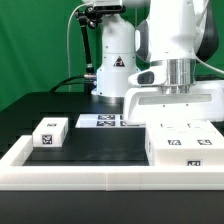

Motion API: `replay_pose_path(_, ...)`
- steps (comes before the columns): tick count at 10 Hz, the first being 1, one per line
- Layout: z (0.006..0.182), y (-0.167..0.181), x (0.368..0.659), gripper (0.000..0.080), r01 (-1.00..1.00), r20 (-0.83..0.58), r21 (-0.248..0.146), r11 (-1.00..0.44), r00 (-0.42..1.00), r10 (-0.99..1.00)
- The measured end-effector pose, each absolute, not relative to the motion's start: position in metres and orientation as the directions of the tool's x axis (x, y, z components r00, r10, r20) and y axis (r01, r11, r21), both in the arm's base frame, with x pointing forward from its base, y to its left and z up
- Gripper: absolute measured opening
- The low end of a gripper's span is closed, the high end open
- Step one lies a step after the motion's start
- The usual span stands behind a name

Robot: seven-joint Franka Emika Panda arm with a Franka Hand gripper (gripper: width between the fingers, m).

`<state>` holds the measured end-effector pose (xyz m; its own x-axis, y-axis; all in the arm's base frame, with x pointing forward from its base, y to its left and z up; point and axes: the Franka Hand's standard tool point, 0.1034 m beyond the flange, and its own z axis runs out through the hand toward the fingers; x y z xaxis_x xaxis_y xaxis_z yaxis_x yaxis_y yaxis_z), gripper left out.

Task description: Assemble cabinet

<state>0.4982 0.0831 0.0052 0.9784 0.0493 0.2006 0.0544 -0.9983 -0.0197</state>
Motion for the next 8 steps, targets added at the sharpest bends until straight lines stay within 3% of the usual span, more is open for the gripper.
replay_pose_path(2, 0.015, 0.080, 0.498, 0.0002, 0.079, 0.196, -0.015, -0.997, 0.978, 0.074)
replay_pose_path(6, 0.056, 0.085, 0.504, 0.0002, 0.090, 0.167, -0.023, -0.996, 0.982, 0.085)
replay_pose_path(8, 0.061, 0.086, 0.504, 0.0002, 0.091, 0.161, -0.025, -0.996, 0.983, 0.086)
